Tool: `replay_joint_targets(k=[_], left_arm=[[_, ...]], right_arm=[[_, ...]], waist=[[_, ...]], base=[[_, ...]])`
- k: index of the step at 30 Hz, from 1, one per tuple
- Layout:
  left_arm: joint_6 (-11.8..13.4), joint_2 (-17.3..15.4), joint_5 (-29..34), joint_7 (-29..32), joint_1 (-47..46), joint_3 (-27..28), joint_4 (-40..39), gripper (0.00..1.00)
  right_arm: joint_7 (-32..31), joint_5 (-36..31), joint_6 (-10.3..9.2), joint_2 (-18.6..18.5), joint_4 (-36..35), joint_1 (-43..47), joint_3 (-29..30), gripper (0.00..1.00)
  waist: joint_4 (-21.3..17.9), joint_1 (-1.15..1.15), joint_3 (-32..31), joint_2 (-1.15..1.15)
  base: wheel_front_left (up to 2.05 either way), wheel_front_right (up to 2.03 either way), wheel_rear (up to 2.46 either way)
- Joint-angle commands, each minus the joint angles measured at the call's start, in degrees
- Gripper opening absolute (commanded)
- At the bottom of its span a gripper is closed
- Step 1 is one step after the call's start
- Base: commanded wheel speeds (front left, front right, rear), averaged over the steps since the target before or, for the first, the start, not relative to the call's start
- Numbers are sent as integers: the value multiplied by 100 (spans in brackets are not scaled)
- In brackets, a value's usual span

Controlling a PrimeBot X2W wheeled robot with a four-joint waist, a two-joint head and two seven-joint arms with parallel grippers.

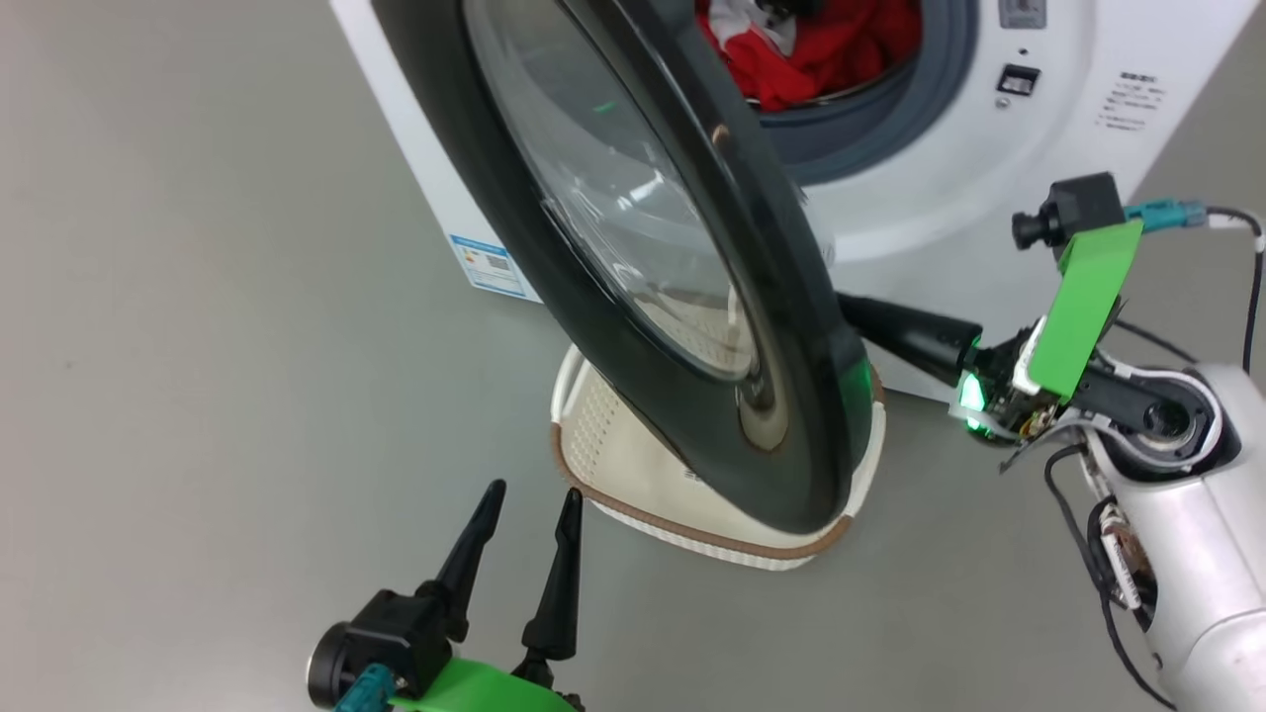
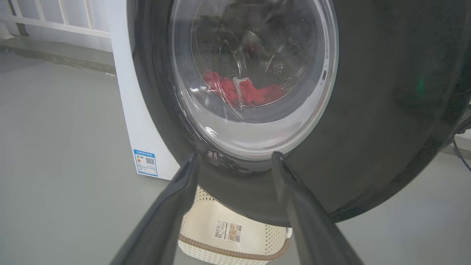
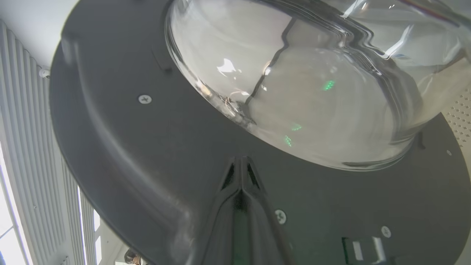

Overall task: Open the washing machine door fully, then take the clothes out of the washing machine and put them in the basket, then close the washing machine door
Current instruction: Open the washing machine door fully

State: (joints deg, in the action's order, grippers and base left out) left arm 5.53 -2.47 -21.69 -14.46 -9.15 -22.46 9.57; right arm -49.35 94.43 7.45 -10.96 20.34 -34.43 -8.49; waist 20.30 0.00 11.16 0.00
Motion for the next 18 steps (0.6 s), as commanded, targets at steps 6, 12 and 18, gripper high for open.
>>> replay_joint_targets(k=[6,12,18], left_arm=[[-8,-41,61,-54,101,260,-125,100],[-24,-41,103,-54,191,312,-129,100],[-24,-41,141,-54,262,380,-115,100]], right_arm=[[-104,-133,3,234,-191,183,-99,0],[-170,-190,3,365,-216,340,-135,0],[-230,-200,3,492,-222,463,-172,0]], waist=[[282,0,-232,0],[477,0,-342,0],[630,0,-447,0]], base=[[0,0,0],[0,0,0],[0,0,0]])
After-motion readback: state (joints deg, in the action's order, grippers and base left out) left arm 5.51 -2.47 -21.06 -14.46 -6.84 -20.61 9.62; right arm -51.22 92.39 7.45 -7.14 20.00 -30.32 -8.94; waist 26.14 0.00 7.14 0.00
